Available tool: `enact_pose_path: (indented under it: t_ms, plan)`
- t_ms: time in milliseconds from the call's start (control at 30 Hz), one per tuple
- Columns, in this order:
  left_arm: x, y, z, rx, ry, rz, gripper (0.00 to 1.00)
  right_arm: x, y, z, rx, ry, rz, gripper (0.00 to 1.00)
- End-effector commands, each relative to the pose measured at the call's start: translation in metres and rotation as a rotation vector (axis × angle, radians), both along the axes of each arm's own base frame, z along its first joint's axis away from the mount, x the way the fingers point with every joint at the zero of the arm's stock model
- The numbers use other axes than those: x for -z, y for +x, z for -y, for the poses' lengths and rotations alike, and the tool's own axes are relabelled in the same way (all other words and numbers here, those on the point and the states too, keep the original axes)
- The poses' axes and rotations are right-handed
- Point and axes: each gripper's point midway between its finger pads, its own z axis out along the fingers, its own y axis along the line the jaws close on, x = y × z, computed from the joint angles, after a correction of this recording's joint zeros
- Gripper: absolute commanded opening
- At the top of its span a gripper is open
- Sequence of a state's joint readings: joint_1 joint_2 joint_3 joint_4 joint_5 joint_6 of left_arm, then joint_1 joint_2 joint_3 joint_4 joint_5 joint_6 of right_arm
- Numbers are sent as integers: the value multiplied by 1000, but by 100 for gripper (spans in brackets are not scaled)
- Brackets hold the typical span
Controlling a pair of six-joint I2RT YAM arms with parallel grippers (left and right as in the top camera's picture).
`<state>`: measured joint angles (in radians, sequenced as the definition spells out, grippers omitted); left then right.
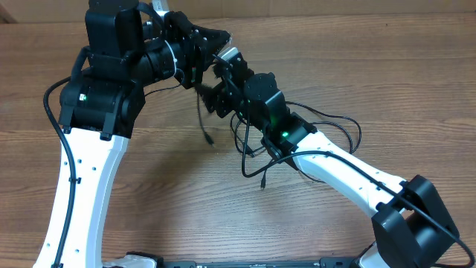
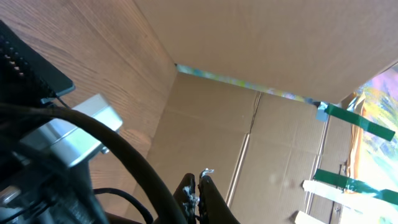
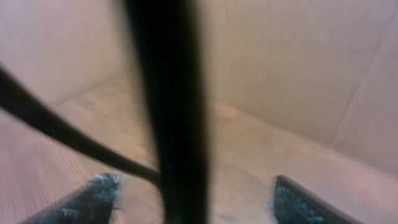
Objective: Untangle cables
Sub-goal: 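Release the cable from both grippers and pull the right arm away right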
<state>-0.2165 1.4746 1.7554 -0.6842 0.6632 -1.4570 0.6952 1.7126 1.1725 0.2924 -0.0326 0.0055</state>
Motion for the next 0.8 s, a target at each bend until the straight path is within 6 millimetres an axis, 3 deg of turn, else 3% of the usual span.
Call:
enact_pose_path:
  t_ms: [0,33,100,267,433,500,600,633,767]
  plan:
    - [-15,-11,5,33,-35,11,4,-4,7,5,45,11,18,46]
    - [-15,-11,5,32,-35,12,4,-5,7,5,45,13,20,35]
    - [-15,-11,5,32,-34,12,4,-3,7,5,49,19,2,4]
    - [-13,1,-9,-33,6,41,7,20,0,8,56,26,-147,4]
    - [-8,20,-35,-131,157,157,43,29,-22,19,34,-45,-245,4]
    - [-6,26,-43,-156,241,215,57,20,-32,26,27,-49,-262,4]
    - [0,31,-52,-172,341,263,92,-6,-39,44,28,-27,-250,4]
    - [3,31,-55,-177,366,261,99,-17,-39,53,38,-12,-237,4]
    - [20,29,-66,-188,469,236,99,-76,-28,111,103,87,-144,4]
